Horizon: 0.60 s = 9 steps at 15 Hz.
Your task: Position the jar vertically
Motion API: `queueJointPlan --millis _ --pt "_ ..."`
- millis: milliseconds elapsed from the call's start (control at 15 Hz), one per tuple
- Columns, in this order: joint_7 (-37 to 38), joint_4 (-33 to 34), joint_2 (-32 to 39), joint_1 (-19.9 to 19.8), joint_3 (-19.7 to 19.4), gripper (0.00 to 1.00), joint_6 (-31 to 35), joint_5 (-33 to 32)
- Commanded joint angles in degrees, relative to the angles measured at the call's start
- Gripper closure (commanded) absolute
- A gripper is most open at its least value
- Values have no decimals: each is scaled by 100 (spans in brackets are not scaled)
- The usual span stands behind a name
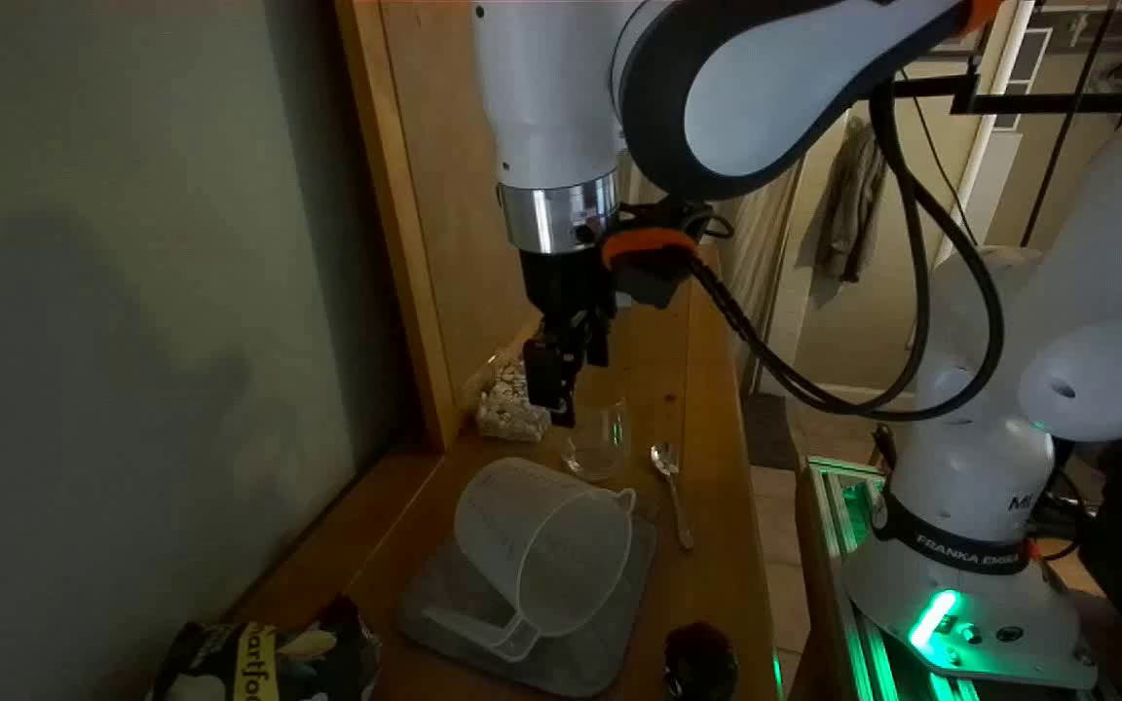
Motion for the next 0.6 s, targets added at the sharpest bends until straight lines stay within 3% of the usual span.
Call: queueJointPlan --millis 0,267,533 --pt "63 8 26 179 -169 0 -15 -77" --pt "63 8 26 179 -169 0 -15 -77" --pt "-670 173 371 582 -63 0 -291 -123"
